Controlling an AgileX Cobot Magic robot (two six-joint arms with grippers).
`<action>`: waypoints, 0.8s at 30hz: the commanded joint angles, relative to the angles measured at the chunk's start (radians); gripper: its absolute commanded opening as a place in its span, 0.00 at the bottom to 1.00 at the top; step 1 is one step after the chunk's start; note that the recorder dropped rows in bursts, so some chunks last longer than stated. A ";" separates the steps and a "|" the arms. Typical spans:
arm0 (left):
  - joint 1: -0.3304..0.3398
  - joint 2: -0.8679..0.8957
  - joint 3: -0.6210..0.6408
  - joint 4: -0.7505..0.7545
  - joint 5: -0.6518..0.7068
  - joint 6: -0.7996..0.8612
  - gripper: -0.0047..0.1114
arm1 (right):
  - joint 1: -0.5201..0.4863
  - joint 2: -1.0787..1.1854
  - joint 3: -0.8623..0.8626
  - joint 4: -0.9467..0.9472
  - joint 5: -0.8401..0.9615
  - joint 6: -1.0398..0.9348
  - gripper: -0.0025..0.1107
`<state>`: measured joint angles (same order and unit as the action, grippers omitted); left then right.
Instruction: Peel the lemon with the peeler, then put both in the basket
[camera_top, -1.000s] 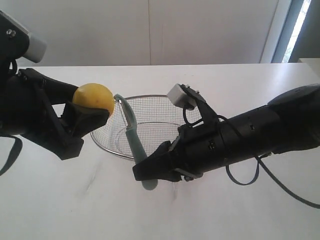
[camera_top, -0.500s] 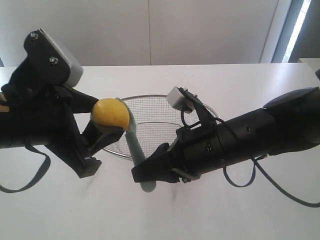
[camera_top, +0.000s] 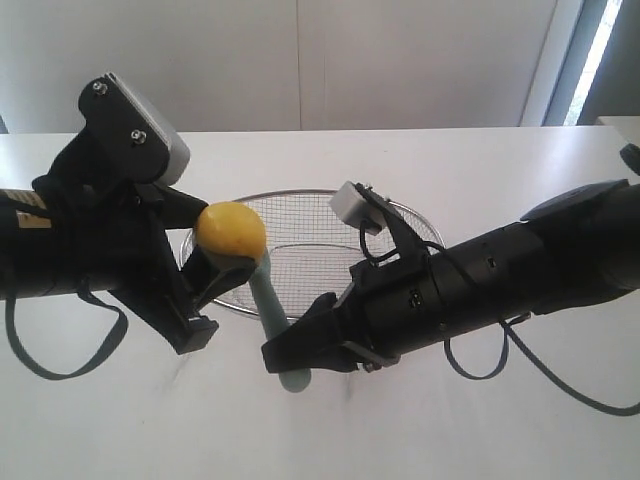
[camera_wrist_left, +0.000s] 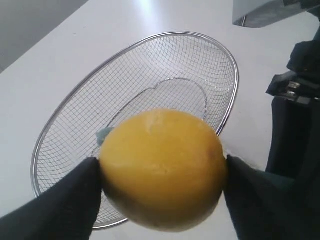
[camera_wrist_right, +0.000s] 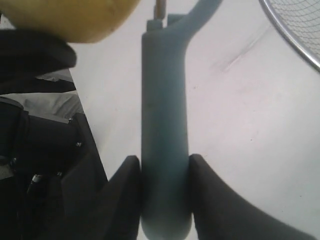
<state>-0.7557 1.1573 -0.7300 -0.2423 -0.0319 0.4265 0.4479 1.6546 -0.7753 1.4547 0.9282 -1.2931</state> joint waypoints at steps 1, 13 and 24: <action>-0.005 -0.003 0.002 -0.011 -0.019 0.001 0.04 | 0.002 -0.001 -0.005 0.014 0.017 -0.015 0.02; -0.003 -0.005 0.002 -0.011 -0.001 0.023 0.04 | 0.000 -0.001 -0.005 0.014 -0.015 -0.013 0.02; -0.003 -0.006 0.002 -0.011 0.004 0.023 0.04 | -0.001 -0.118 -0.005 -0.040 -0.119 0.019 0.02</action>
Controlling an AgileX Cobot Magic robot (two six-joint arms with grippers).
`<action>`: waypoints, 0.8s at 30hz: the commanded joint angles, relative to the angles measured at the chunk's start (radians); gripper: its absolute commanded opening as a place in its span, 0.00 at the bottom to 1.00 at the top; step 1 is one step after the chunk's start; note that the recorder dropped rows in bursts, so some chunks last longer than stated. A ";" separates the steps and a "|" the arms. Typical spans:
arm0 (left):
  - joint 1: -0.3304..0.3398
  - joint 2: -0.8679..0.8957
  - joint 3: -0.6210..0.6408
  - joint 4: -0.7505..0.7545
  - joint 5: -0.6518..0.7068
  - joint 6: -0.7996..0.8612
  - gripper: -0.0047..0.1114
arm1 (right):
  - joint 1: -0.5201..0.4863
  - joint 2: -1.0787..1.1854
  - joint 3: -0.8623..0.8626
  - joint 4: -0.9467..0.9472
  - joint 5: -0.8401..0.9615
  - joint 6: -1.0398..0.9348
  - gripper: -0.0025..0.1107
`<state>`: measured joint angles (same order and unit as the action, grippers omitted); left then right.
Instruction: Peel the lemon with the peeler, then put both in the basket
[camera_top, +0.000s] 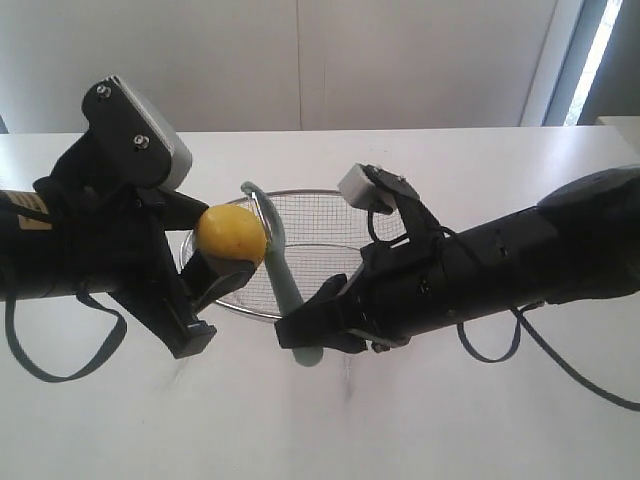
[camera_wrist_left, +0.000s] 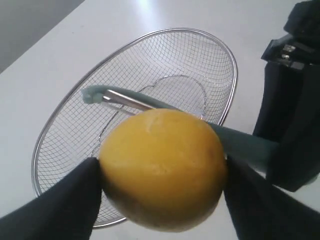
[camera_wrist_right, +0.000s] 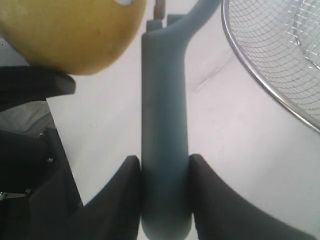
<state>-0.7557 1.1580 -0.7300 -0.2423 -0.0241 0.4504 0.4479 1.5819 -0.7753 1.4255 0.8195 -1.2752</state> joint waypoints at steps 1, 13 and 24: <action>-0.003 -0.007 0.002 -0.011 -0.004 -0.001 0.04 | -0.001 -0.057 -0.005 -0.015 -0.015 0.001 0.02; -0.003 -0.007 0.002 -0.011 -0.004 -0.001 0.04 | -0.001 -0.255 -0.005 -0.141 -0.115 0.089 0.02; -0.003 -0.007 0.002 -0.011 -0.004 -0.001 0.04 | -0.001 -0.436 0.000 -0.403 -0.355 0.198 0.02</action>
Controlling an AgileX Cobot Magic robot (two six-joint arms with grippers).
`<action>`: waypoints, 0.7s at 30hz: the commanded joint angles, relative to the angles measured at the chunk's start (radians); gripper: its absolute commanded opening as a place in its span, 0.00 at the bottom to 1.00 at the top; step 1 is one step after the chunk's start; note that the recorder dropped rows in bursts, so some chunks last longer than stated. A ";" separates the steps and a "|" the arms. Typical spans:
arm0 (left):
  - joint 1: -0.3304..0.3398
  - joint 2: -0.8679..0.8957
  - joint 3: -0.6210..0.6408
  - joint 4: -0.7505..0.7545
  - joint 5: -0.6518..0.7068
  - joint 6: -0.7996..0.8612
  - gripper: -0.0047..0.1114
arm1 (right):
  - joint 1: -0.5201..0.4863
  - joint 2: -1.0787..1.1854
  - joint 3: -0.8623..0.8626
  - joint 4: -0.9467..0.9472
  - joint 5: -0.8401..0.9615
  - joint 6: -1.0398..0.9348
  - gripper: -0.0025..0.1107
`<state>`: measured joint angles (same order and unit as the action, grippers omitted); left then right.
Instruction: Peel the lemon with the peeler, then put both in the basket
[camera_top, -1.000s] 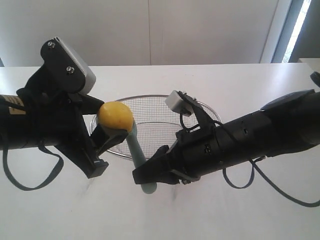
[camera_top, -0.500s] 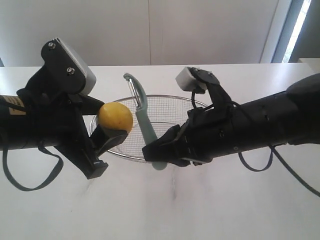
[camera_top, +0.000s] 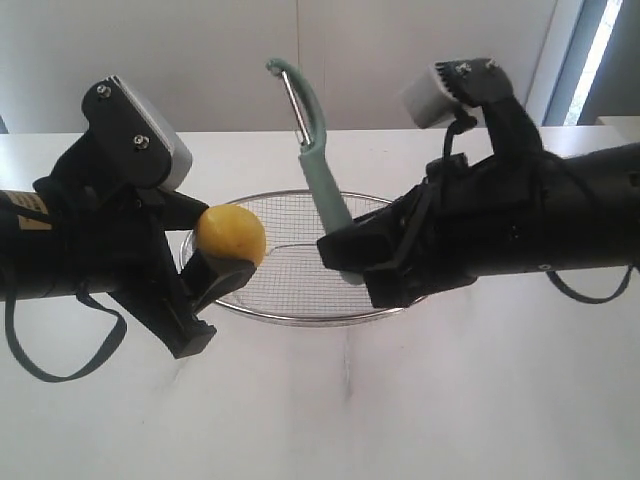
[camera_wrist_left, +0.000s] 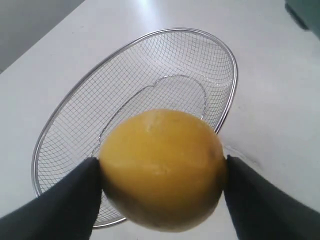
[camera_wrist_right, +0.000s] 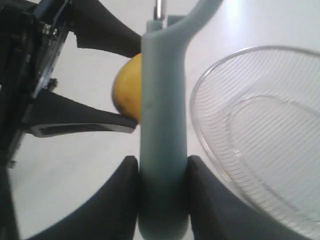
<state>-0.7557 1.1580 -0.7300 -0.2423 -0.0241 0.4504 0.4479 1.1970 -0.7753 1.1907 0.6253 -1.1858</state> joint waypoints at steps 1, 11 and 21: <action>-0.003 -0.007 0.002 -0.011 -0.004 -0.001 0.04 | -0.001 -0.052 0.005 -0.235 -0.197 0.204 0.02; -0.003 -0.007 0.002 -0.011 -0.004 -0.001 0.04 | -0.001 0.070 0.032 -0.517 -0.219 0.561 0.02; -0.003 -0.007 0.002 -0.011 -0.004 -0.001 0.04 | -0.001 0.350 -0.031 -0.067 0.104 0.115 0.02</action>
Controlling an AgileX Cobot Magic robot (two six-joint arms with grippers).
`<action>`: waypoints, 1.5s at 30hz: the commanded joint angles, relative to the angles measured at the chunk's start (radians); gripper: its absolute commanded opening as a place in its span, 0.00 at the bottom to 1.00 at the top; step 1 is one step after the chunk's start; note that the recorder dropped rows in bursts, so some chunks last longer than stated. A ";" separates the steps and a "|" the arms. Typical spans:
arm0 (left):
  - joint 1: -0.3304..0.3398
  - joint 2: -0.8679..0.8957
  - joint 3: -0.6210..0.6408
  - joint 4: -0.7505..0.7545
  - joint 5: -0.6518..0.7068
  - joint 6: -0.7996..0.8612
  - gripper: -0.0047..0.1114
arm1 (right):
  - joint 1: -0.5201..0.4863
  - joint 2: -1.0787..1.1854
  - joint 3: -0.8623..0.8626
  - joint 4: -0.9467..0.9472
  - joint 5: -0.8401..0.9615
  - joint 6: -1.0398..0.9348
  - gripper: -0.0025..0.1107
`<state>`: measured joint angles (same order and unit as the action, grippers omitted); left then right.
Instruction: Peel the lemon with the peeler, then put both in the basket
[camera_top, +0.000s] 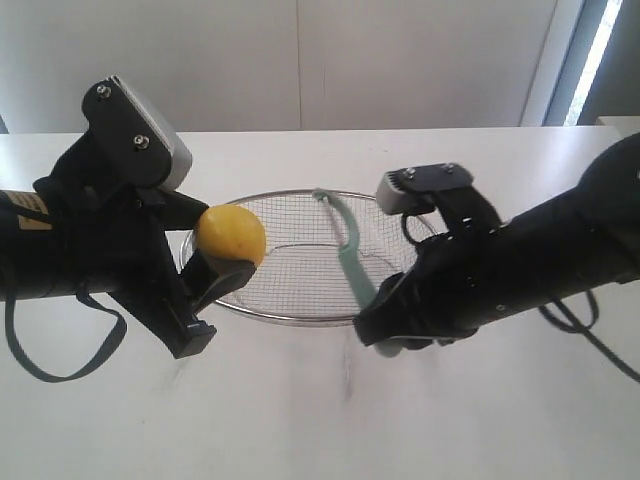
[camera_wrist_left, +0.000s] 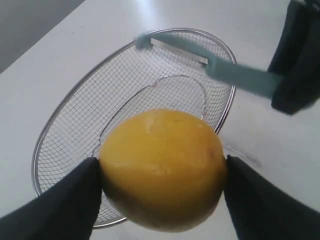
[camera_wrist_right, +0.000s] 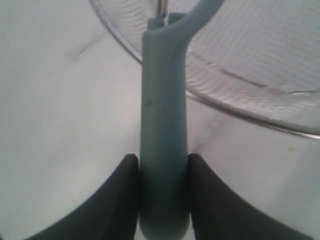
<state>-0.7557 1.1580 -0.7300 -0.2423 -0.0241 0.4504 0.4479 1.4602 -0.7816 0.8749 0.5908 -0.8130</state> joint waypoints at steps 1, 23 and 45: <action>-0.003 -0.007 0.002 -0.011 -0.004 -0.001 0.04 | -0.001 0.110 -0.025 0.331 0.188 -0.312 0.02; -0.003 -0.007 0.002 -0.011 0.024 -0.004 0.04 | -0.001 0.165 -0.025 0.482 0.268 -0.443 0.02; 0.026 -0.007 0.002 -0.018 0.024 -0.006 0.04 | -0.070 -0.067 -0.025 0.414 0.295 -0.420 0.02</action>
<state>-0.7338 1.1580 -0.7300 -0.2423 0.0000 0.4504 0.3890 1.4554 -0.8037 1.3165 0.8742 -1.2420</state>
